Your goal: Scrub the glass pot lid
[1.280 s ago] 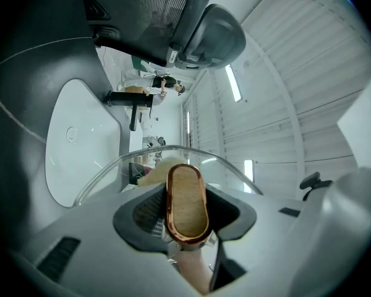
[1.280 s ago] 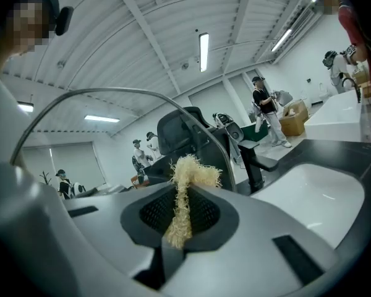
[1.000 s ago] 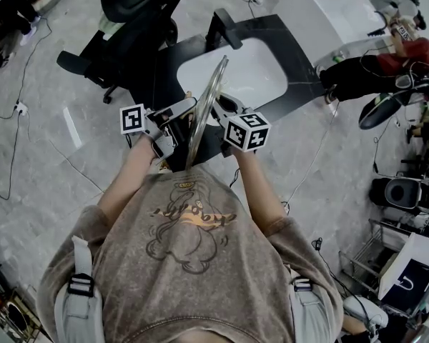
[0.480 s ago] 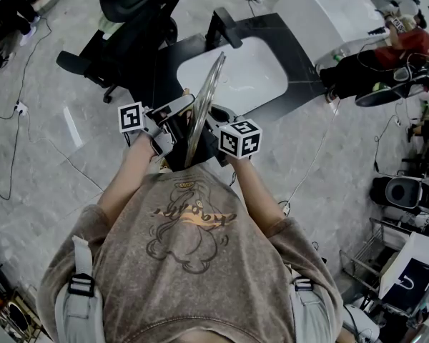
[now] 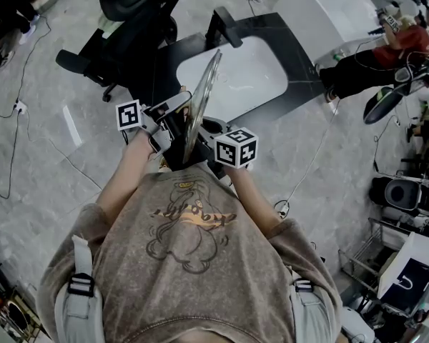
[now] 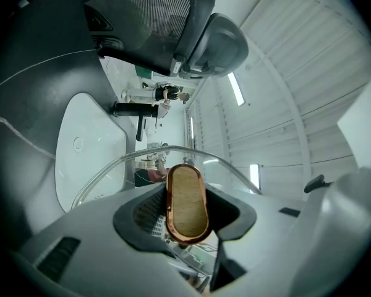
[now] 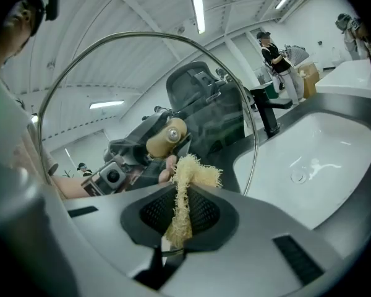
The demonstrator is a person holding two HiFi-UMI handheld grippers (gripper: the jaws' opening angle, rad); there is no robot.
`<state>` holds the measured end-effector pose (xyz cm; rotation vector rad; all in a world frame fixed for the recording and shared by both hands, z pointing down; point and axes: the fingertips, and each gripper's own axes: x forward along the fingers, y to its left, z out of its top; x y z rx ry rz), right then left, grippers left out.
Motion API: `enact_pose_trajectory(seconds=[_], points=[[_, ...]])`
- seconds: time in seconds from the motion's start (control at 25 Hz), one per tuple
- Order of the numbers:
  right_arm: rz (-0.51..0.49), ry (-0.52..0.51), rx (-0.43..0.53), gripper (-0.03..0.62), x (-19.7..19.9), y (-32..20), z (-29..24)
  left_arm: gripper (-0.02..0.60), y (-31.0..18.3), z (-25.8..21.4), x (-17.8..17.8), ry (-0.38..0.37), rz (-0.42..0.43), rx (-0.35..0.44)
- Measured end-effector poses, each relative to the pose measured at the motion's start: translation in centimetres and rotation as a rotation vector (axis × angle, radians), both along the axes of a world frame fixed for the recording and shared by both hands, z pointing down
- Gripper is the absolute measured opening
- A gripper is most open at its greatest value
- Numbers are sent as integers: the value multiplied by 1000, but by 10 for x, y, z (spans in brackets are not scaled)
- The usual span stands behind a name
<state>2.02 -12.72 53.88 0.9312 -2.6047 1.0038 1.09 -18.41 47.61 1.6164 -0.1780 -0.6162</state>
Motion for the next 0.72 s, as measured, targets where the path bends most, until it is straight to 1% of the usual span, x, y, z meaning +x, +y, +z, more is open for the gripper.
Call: enact_pose_trajectory(seconds=[0.16, 0.28, 0.52, 0.72], points=[[-16, -42, -36, 40, -7, 12, -9, 181, 0, 4, -2, -10, -6, -6], [-37, -82, -40, 40, -11, 20, -23, 181, 1, 7, -3, -16, -11, -11], [-74, -147, 4, 40, -14, 22, -62, 181, 0, 10, -5, -5, -21, -28], [-62, -179, 47, 40, -12, 11, -84, 181, 0, 8, -4, 17, -19, -28]])
